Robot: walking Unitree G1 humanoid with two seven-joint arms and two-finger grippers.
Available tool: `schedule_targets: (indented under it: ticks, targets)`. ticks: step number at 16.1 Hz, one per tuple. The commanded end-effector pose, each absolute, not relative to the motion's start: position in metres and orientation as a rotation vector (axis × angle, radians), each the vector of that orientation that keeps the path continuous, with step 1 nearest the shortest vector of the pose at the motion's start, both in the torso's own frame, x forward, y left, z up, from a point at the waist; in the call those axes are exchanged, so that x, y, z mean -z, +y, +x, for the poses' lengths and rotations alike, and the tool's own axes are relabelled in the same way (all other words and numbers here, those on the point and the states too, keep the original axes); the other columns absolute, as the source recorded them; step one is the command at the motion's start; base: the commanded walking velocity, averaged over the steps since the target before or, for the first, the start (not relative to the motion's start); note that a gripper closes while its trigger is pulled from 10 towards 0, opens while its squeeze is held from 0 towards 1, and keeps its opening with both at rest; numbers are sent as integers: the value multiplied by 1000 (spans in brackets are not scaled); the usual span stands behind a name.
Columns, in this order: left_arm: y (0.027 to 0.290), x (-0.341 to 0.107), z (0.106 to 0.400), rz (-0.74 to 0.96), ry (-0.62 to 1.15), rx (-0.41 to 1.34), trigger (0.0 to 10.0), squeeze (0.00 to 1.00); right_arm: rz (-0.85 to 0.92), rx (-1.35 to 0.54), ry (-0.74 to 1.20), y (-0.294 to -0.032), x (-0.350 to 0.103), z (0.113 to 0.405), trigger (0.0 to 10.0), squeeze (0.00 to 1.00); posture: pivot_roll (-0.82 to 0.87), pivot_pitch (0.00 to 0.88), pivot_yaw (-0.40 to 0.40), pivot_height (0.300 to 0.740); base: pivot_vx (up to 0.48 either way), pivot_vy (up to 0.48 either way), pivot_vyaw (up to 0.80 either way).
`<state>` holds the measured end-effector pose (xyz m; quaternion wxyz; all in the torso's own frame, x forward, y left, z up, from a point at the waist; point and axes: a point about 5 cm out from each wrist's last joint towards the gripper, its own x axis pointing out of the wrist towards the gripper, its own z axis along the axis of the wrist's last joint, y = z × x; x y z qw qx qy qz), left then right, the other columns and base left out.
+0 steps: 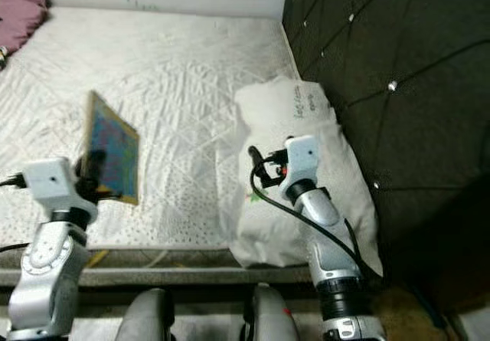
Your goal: Clean up the room
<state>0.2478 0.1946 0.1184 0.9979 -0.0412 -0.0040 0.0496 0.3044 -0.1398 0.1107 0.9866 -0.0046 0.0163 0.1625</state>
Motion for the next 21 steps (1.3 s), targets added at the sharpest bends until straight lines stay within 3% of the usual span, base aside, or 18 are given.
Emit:
schedule_targets:
  ticks: [1,4,7,10,13,21]
  targets:
    - [192,-123,252,-81,-22,-77,10000,0,-7,-318,16,-143,-117,305,10000,0,-17,8,-42,637,0,0,0]
    - [192,-115,257,-114,26,-87,10000,0,-19,-274,19,-151,-116,298,10000,0,-22,34,-56,604,0,0,0]
    - [187,-110,267,-222,72,-53,10000,0,-40,-249,28,-163,-117,289,10000,0,-63,76,-58,604,0,0,0]
    - [182,-114,292,-446,71,20,10000,0,-36,-217,90,-183,-111,270,10000,0,-97,101,-60,604,0,0,0]
    - [178,-118,313,-533,63,44,10000,0,-56,-212,121,-190,-109,256,10000,0,-122,115,-65,604,0,0,0]
    - [176,-101,321,-582,93,-5,10000,0,-65,-200,163,-200,-114,240,10000,0,-172,138,-64,604,0,0,0]
